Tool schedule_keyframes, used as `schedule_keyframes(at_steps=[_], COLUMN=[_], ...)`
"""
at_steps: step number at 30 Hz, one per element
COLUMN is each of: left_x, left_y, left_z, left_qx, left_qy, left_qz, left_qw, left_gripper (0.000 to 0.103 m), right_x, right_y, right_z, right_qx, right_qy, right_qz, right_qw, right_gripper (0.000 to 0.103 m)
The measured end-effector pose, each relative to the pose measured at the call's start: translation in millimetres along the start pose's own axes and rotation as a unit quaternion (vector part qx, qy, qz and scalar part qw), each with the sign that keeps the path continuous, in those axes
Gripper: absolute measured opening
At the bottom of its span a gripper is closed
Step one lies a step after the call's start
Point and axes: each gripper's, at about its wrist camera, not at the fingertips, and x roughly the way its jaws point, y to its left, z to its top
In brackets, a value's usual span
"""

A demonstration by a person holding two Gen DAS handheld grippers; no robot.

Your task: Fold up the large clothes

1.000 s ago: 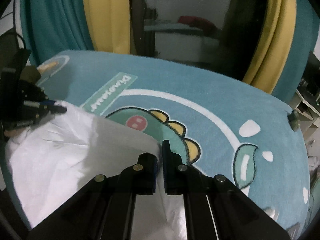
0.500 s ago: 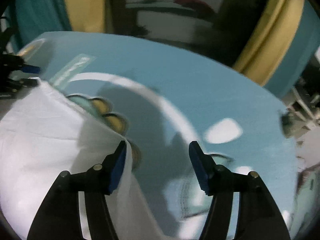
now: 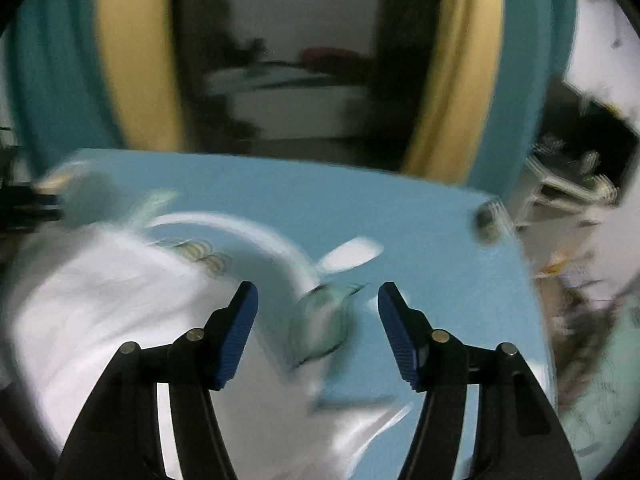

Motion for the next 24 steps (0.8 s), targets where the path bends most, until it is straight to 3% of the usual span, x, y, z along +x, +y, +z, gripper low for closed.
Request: schedule_keyframes(at_steps=[3, 6, 7, 9, 11, 12, 13, 20, 23, 24], left_x=[2, 15, 15, 16, 19, 21, 24, 32, 31, 30], left_y=[-3, -1, 0, 1, 1, 0, 0, 26, 31, 33], left_z=[-29, -45, -47, -47, -45, -44, -41, -33, -33, -32], left_qx=[-0.012, -0.02, -0.023, -0.025, -0.022, -0.018, -0.015, -0.044, -0.054, -0.056], left_qy=[0.024, 0.054, 0.044, 0.042, 0.037, 0.034, 0.032, 0.024, 0.026, 0.027], left_qz=[0.005, 0.008, 0.01, 0.016, 0.032, 0.038, 0.041, 0.082, 0.075, 0.075], left_qw=[0.9996, 0.9983, 0.9987, 0.9987, 0.9986, 0.9985, 0.9985, 0.9953, 0.9954, 0.9953], left_gripper=[0.054, 0.055, 0.058, 0.058, 0.057, 0.04, 0.004, 0.004, 0.008, 0.015], right_x=[8, 33, 40, 43, 53, 57, 64, 80, 61, 49], right_y=[24, 40, 39, 30, 15, 7, -5, -62, -71, -71], right_z=[-28, -57, -63, -59, -44, -36, -27, 18, 16, 10], right_qx=[-0.04, -0.106, -0.121, -0.126, -0.123, -0.12, -0.111, -0.046, -0.017, -0.003], right_qy=[0.057, 0.134, 0.151, 0.134, 0.13, 0.12, 0.112, 0.051, 0.031, 0.031], right_qz=[0.007, -0.022, -0.034, -0.044, -0.098, -0.114, -0.127, -0.23, -0.236, -0.22], right_qw=[0.998, 0.985, 0.98, 0.982, 0.979, 0.979, 0.979, 0.971, 0.971, 0.975], right_gripper=[0.066, 0.066, 0.066, 0.067, 0.067, 0.067, 0.067, 0.069, 0.069, 0.069])
